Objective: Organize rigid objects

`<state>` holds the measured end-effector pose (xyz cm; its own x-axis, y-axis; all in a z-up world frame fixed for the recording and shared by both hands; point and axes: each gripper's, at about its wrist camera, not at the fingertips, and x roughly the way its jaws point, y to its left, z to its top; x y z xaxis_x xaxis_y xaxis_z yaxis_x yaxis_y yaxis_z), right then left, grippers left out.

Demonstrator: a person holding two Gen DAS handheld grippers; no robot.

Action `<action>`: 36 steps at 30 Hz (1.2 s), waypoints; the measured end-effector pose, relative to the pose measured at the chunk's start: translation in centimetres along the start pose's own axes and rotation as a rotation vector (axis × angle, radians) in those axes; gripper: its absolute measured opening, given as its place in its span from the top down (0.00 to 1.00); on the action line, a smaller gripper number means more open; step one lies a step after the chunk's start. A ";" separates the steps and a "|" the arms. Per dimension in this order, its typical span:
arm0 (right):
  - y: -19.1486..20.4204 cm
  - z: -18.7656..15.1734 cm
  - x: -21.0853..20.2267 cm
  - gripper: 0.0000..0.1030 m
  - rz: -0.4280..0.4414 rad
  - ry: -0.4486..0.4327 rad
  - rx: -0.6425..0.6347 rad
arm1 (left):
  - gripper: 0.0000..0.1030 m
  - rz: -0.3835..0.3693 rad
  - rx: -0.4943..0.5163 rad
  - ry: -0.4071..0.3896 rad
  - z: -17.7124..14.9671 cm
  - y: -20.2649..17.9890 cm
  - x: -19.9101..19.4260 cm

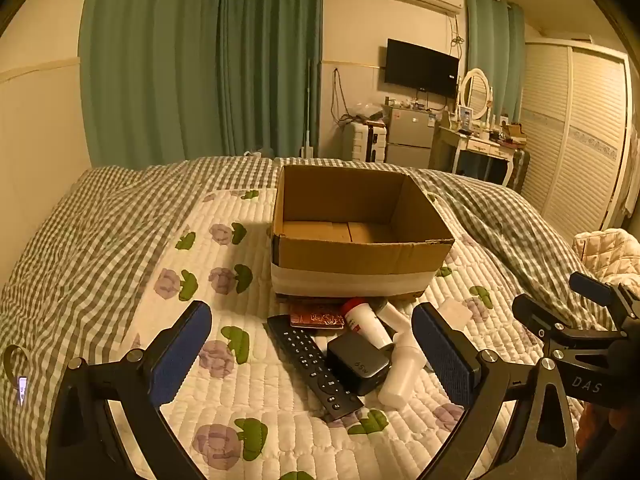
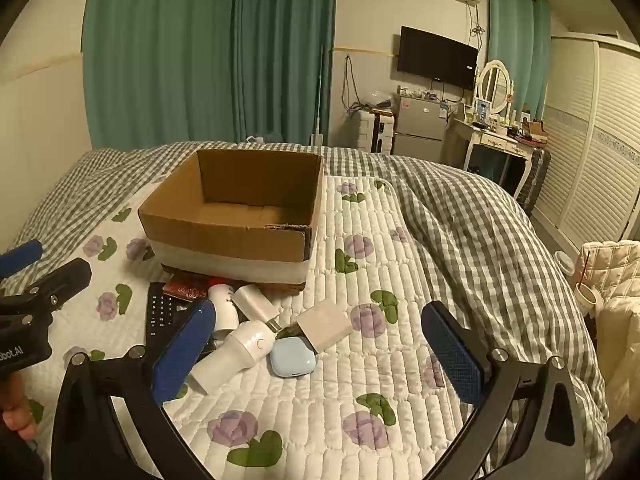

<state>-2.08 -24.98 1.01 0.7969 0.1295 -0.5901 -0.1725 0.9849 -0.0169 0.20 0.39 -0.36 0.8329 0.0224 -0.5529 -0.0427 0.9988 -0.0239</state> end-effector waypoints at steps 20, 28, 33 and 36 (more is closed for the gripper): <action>0.1 -0.3 0.5 0.00 -0.003 0.012 0.001 | 0.01 0.006 0.019 0.002 -0.3 -0.5 0.3; -0.1 -0.4 0.6 0.00 -0.001 0.014 0.004 | 0.01 0.006 0.020 0.001 -0.3 -0.7 0.3; 0.0 -0.4 0.6 0.00 -0.003 0.016 0.002 | 0.01 0.008 0.017 0.003 -0.3 -0.7 0.3; 0.0 -0.5 0.6 0.00 -0.003 0.019 0.001 | 0.01 0.008 0.018 0.001 -0.4 -0.8 0.3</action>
<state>-1.83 -24.96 0.27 0.7862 0.1246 -0.6053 -0.1696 0.9854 -0.0174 0.25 -0.40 -0.78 0.8323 0.0308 -0.5535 -0.0400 0.9992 -0.0045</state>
